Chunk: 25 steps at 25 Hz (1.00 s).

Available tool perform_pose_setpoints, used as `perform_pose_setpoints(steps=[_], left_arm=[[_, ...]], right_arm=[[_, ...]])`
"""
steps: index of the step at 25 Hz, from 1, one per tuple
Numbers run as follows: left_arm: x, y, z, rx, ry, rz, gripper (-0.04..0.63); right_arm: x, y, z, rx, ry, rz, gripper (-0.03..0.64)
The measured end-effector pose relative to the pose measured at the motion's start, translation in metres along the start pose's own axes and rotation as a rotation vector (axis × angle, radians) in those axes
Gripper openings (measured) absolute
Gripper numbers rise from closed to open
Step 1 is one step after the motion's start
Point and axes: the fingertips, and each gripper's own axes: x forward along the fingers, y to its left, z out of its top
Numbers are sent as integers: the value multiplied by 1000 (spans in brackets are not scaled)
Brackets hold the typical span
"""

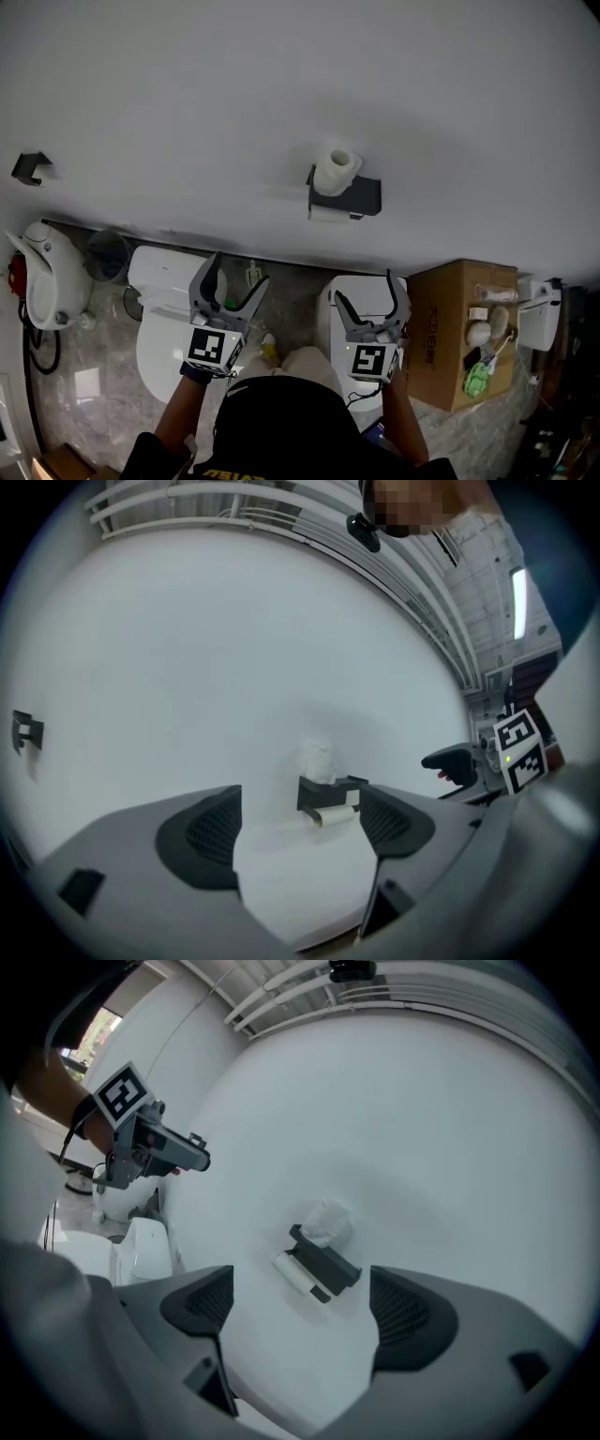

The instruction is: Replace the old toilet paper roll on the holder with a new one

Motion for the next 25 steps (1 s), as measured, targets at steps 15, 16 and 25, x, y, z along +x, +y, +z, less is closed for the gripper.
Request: perform_pose_setpoints(steps=[15, 16, 25], left_arm=[[33, -5, -24, -5, 26, -30, 400], [34, -7, -23, -7, 26, -33, 400], [38, -18, -23, -4, 38, -52, 400]], right_arm=[[75, 18, -20, -209, 18, -5, 440], [81, 18, -24, -216, 23, -5, 439], [132, 34, -38, -380, 51, 17, 420]])
